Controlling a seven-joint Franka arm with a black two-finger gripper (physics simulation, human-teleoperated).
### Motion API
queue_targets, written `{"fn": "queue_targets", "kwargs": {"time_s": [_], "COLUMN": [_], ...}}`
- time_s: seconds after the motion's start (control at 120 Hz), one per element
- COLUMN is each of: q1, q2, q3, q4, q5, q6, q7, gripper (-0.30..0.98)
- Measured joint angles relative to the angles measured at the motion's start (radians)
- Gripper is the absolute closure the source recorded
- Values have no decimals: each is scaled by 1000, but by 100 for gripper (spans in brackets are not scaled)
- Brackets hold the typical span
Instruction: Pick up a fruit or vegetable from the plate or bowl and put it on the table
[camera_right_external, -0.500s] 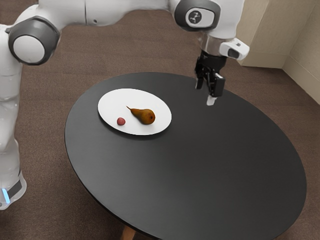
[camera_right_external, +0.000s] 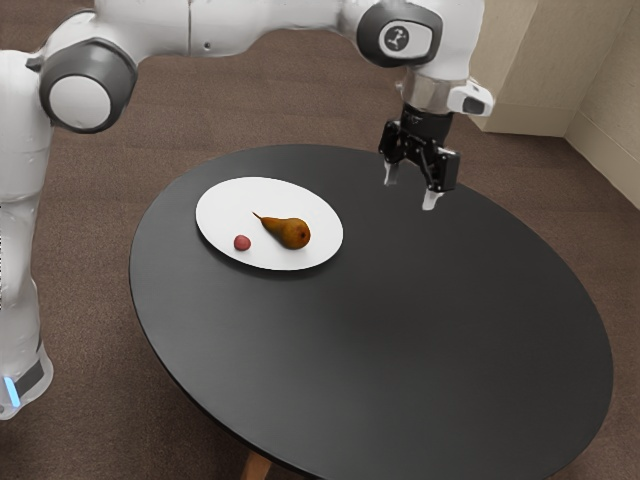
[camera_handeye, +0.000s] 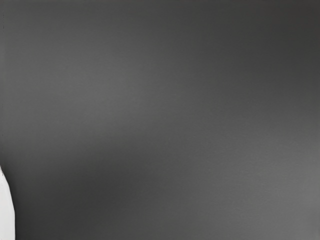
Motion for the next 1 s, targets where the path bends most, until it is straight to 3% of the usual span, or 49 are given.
{"fn": "queue_targets", "kwargs": {"time_s": [0.108,0.325,0.408,0.508,0.567,0.7,0.883,1.0], "q1": [77,73,37,-119,-181,-228,-129,-116], "q2": [38,-18,-97,-260,-346,-410,-352,-340], "q3": [6,-165,-62,219,306,349,355,372], "q4": [-51,-124,-309,-590,-691,-787,-802,-801], "q5": [27,146,169,180,186,194,197,198], "q6": [4,1,35,170,227,307,357,372], "q7": [85,214,278,363,410,528,714,820], "gripper": [0,0,1,2,2,3,3,4]}}
